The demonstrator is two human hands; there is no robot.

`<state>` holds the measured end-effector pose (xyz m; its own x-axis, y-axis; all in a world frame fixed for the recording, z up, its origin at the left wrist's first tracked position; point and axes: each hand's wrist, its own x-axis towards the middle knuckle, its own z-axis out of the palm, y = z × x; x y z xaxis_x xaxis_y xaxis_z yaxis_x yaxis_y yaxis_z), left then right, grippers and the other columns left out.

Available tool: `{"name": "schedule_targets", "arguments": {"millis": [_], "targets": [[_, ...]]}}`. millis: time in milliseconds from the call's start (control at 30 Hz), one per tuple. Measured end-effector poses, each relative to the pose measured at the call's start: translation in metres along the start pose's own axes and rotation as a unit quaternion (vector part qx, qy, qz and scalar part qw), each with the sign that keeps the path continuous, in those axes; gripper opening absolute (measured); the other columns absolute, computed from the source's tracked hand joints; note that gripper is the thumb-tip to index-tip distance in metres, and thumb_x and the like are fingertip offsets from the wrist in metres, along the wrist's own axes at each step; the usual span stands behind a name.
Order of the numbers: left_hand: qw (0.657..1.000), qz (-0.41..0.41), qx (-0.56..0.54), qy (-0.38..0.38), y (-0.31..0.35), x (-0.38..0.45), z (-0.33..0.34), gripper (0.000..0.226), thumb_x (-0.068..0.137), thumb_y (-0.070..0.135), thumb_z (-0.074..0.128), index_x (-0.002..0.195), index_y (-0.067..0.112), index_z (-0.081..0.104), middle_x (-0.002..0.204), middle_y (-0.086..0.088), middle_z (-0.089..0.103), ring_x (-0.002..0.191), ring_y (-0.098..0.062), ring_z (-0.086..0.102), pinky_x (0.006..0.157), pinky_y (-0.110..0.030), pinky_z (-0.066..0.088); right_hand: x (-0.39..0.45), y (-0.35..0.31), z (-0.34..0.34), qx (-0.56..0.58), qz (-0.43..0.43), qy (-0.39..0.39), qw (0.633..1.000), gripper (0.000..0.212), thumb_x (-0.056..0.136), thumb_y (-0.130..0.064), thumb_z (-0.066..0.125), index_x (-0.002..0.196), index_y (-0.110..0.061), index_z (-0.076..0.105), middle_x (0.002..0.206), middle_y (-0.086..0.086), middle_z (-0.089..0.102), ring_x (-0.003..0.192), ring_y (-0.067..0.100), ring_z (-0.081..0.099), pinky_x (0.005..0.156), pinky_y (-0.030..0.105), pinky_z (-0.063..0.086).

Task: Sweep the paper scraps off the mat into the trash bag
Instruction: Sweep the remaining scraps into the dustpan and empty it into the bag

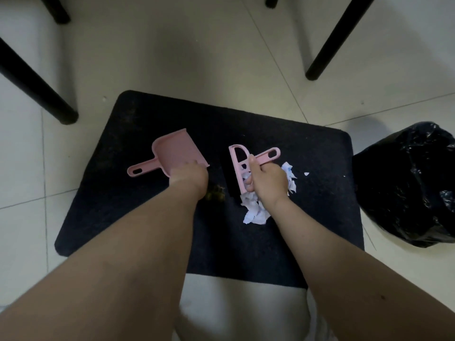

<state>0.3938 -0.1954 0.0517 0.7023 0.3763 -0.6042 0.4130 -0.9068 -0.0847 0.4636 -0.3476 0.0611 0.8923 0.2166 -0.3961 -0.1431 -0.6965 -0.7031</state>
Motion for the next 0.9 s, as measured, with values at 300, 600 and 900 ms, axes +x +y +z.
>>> {"name": "schedule_targets", "arguments": {"millis": [300,600,900], "targets": [[0.985,-0.146,-0.067,0.058,-0.091,0.028,0.020,0.052,0.091,0.014,0.048,0.141,0.006,0.037,0.139,-0.014,0.043,0.130,-0.030,0.041,0.102,-0.043,0.038,0.021,-0.036,0.071,-0.035,-0.057,0.039,0.997,0.055,0.096,-0.047,0.041,0.076,-0.004,0.068,0.074,0.008,0.070,0.071,0.023,0.065,0.066,0.031,0.049],[0.987,-0.133,-0.074,0.052,-0.100,0.053,0.031,0.042,0.091,0.010,0.045,0.133,0.006,0.047,0.134,-0.013,0.052,0.126,-0.031,0.045,0.102,-0.040,0.037,0.024,-0.044,0.093,-0.042,-0.076,0.057,0.995,0.054,0.096,-0.044,0.043,0.076,-0.002,0.069,0.073,0.011,0.070,0.072,0.026,0.066,0.069,0.033,0.050],[0.991,-0.069,0.013,0.110,-0.086,0.034,0.029,0.035,0.090,0.006,0.045,0.122,0.007,0.057,0.123,-0.012,0.058,0.117,-0.031,0.049,0.095,-0.039,0.039,0.019,-0.039,0.061,-0.039,-0.043,0.104,0.993,0.052,0.095,-0.045,0.043,0.077,-0.004,0.069,0.076,0.008,0.070,0.073,0.025,0.067,0.070,0.038,0.054]]}}
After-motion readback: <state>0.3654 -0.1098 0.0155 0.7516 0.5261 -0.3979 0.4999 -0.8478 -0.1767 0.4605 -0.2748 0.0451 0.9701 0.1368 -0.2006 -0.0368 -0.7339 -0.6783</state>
